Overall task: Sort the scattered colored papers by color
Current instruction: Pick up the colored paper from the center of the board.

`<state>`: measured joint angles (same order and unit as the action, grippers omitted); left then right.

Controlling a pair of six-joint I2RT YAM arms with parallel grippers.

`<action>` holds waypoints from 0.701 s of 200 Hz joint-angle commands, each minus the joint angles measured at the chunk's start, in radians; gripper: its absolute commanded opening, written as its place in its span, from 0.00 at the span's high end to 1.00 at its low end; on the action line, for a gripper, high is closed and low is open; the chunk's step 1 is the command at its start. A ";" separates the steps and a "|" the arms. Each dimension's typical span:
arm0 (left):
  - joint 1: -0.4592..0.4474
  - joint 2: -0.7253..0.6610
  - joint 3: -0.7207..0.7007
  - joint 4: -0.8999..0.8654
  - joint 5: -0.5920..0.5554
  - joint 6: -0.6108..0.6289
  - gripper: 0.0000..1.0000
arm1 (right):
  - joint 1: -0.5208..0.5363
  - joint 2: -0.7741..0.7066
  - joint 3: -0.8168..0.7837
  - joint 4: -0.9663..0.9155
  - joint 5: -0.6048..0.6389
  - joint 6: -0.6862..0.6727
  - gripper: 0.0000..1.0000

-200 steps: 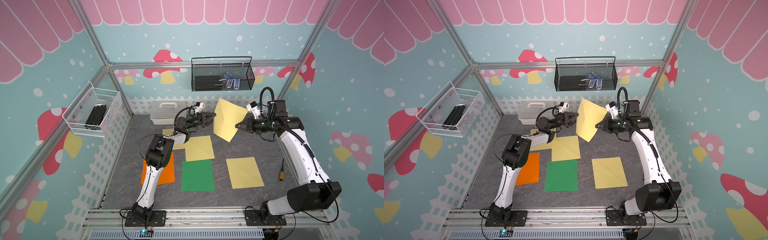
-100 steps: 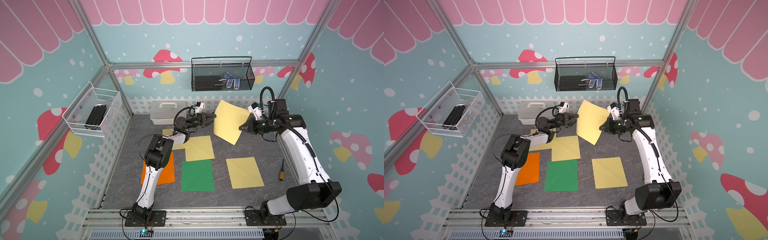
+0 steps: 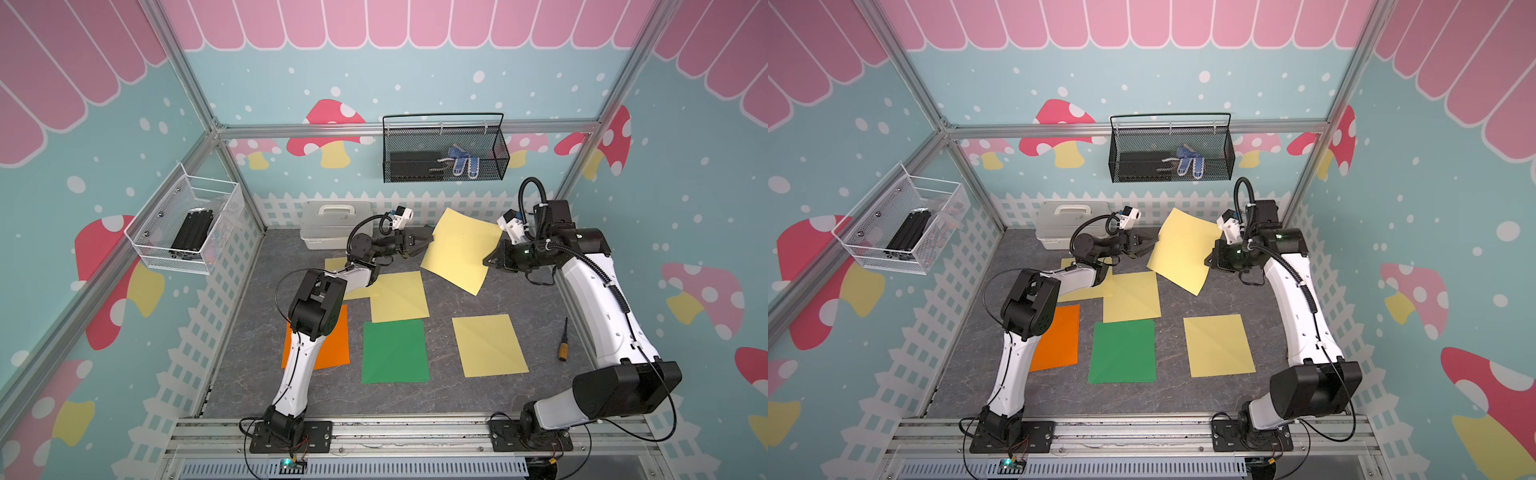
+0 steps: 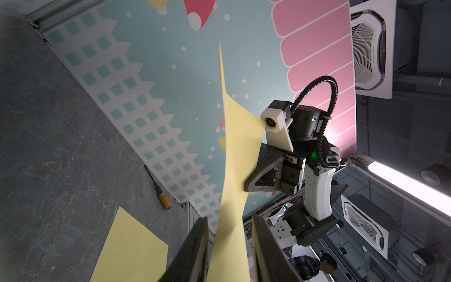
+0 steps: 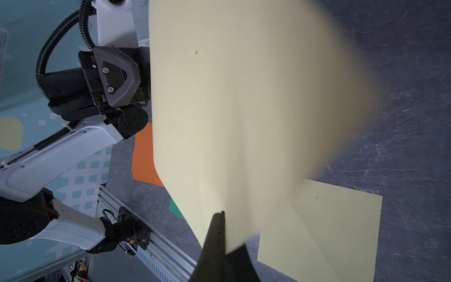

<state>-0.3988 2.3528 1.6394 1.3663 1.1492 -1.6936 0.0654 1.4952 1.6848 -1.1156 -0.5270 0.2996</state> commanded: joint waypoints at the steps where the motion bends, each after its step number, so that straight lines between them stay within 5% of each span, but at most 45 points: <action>1: 0.003 -0.066 -0.014 0.052 0.060 0.009 0.67 | -0.001 0.000 0.026 -0.031 0.002 -0.039 0.95; 43: 0.003 -0.070 -0.004 0.052 0.090 0.005 0.67 | 0.007 0.007 0.026 -0.059 0.085 -0.055 0.95; 140: -0.042 -0.017 0.024 0.053 0.111 -0.010 0.67 | 0.038 -0.014 0.022 -0.023 -0.023 -0.085 0.95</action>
<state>-0.4160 2.3192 1.6352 1.3666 1.2224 -1.6867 0.0933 1.4979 1.6867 -1.1366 -0.5129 0.2485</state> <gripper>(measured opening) 0.332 0.050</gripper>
